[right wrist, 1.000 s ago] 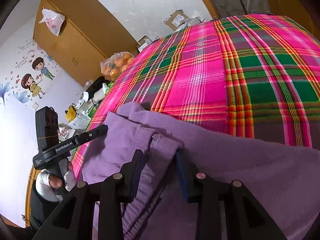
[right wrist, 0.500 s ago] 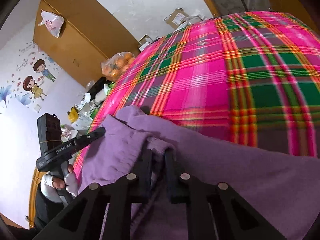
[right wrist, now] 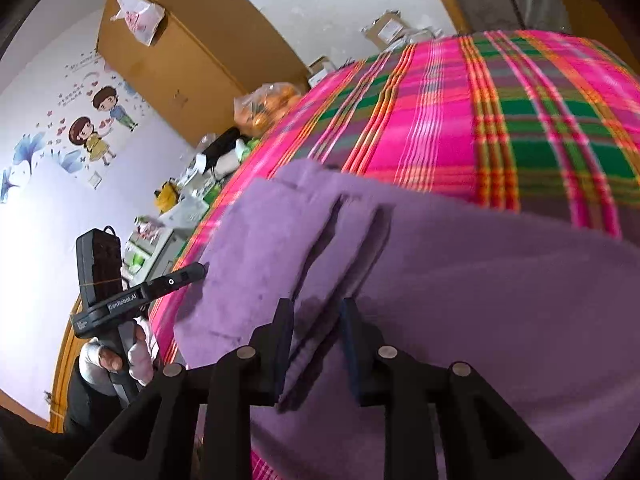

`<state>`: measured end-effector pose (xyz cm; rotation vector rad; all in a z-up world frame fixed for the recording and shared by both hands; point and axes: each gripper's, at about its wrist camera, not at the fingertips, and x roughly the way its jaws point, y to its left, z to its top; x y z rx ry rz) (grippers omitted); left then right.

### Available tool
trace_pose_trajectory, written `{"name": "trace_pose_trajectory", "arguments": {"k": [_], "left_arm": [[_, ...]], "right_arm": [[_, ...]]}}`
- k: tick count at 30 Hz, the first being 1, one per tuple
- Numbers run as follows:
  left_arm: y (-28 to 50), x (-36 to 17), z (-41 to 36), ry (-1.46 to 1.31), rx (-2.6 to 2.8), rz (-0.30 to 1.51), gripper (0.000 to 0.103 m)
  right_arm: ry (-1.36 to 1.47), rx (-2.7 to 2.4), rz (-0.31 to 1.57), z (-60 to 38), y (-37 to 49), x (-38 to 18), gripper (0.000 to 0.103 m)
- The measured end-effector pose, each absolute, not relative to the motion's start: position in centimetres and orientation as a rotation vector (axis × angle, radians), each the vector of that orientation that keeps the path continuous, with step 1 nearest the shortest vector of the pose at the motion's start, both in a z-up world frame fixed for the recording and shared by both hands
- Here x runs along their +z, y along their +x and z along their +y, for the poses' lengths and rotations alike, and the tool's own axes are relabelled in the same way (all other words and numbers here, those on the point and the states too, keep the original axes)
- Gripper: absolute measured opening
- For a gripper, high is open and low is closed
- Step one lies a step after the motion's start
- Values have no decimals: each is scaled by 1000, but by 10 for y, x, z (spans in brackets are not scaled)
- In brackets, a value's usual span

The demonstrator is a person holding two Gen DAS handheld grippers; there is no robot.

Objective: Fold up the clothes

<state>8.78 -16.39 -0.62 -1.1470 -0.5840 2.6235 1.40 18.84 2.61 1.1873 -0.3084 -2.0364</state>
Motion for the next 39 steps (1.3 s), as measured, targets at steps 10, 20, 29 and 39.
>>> {"name": "trace_pose_trajectory", "arguments": {"k": [10, 20, 29, 39], "left_arm": [[98, -7, -180, -1135, 2689, -644, 6], [122, 4, -142, -1038, 2608, -494, 6], [132, 4, -123, -1027, 2619, -404, 7], [110, 11, -74, -994, 2525, -297, 8]], "right_arm": [[1168, -2042, -314, 190, 22, 24, 26], [1154, -2025, -288, 188, 33, 24, 27], [1021, -2068, -192, 191, 49, 44, 26], [1150, -2291, -597, 272, 9, 27, 26]]}}
